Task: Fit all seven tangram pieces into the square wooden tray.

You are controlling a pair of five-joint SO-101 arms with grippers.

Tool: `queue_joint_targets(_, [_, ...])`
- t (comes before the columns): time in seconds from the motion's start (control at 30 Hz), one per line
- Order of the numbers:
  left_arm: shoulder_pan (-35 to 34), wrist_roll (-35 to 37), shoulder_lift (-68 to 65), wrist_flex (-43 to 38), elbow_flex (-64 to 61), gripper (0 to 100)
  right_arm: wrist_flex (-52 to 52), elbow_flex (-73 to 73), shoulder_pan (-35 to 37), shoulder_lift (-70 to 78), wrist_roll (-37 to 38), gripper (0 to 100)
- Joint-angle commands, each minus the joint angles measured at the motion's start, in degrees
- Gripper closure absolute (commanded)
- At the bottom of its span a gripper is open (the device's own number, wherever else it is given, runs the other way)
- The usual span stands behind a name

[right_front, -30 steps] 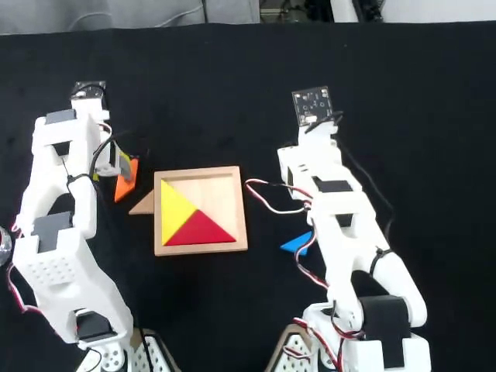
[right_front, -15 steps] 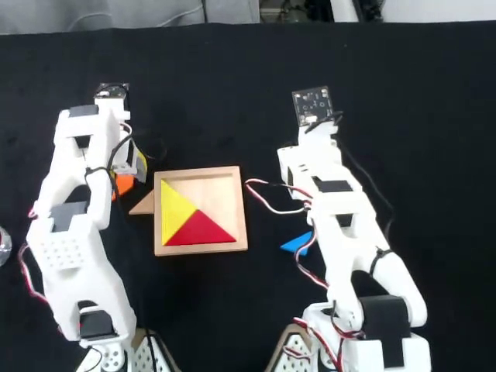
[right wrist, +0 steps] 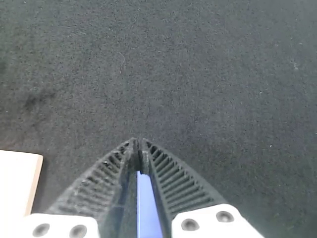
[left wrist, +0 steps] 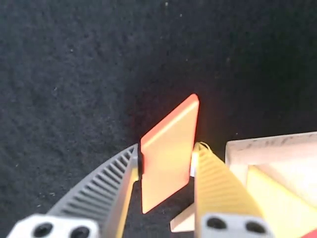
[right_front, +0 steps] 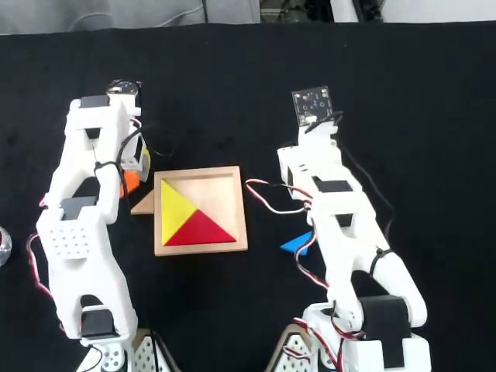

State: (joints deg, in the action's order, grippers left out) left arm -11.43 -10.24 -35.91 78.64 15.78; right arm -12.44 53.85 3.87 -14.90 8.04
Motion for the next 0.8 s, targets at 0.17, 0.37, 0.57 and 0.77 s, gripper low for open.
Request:
queue_joint_targets(0.17, [-5.5, -0.8, 5.5, 4.4, 2.7, 75, 1.1, -0.2, 0.7, -2.4, 0.0, 98.7])
queue_joint_targets(0.37, [-5.3, -2.4, 5.8, 5.7, 1.9, 75, 1.1, -0.2, 0.7, -2.3, 0.0, 98.7])
queue_joint_targets(0.57, [-10.2, 1.8, 5.4, 4.1, 4.4, 75, 1.1, -0.2, 0.7, -2.3, 0.0, 98.7])
queue_joint_targets(0.77, [-8.4, 0.2, 5.3, 0.6, -0.7, 75, 1.1, -0.2, 0.7, -2.3, 0.0, 98.7])
